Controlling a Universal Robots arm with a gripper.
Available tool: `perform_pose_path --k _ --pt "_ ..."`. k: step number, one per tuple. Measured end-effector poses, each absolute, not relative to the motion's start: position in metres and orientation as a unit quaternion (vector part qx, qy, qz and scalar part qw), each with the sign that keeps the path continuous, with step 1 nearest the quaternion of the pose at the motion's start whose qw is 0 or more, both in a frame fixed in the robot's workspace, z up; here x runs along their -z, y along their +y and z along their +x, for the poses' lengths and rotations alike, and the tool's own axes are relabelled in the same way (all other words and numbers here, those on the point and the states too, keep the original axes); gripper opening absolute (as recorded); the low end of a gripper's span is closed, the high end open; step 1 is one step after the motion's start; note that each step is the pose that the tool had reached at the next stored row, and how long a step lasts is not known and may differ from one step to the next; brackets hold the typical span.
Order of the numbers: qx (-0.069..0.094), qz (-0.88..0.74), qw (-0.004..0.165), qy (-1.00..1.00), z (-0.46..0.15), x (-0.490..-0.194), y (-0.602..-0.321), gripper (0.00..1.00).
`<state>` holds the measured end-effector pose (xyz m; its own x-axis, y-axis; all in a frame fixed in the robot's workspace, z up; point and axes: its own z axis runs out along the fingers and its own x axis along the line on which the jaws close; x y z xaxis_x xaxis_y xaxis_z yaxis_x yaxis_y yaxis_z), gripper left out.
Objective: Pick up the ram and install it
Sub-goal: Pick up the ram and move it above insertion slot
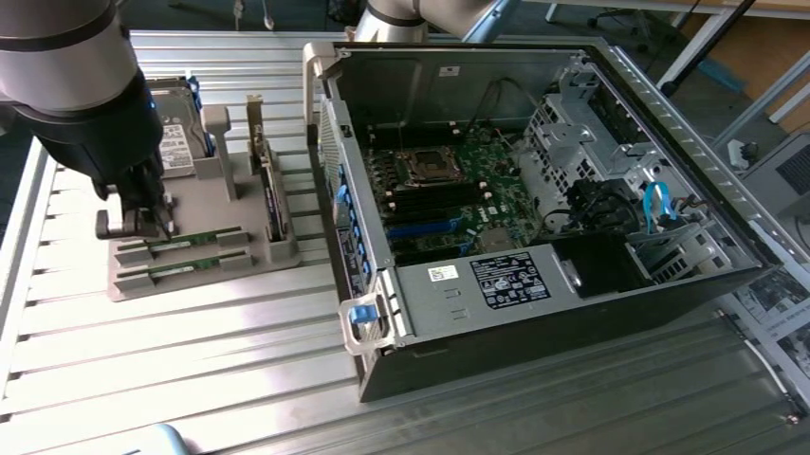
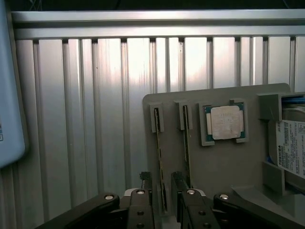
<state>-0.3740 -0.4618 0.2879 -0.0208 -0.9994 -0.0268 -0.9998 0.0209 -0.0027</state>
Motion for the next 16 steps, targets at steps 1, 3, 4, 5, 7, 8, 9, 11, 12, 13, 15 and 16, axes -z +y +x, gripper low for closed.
perform_pose_path --k 1,3,4,5,7,8,9,11,12,13,15,16 --pt "-0.008 -0.7 0.011 0.714 -0.374 -0.2874 -0.4618 0.3" --pt "-0.008 -0.7 0.011 0.714 -0.374 -0.2868 -0.4618 0.3" --pt "-0.008 -0.7 0.011 0.714 -0.374 -0.2862 -0.4618 0.3" --pt "-0.008 -0.7 0.011 0.714 -0.374 -0.2859 -0.4618 0.3" --pt "-0.008 -0.7 0.011 0.714 -0.374 -0.2851 -0.4618 0.3" --pt "-0.008 -0.7 0.011 0.714 -0.374 -0.2848 -0.4618 0.3" --pt "-0.008 -0.7 0.011 0.714 -0.374 -0.2845 -0.4618 0.3" --pt "-0.008 -0.7 0.011 0.714 -0.374 -0.2839 -0.4618 0.3" --pt "-0.008 -0.7 0.01 0.714 -0.374 -0.2835 -0.4618 0.3" --pt "-0.008 -0.7 0.011 0.714 -0.374 -0.2832 -0.4618 0.3" --pt "-0.008 -0.7 0.01 0.714 -0.374 -0.2825 -0.4618 0.3" --pt "-0.008 -0.701 0.011 0.713 -0.374 -0.2822 -0.4618 0.3"
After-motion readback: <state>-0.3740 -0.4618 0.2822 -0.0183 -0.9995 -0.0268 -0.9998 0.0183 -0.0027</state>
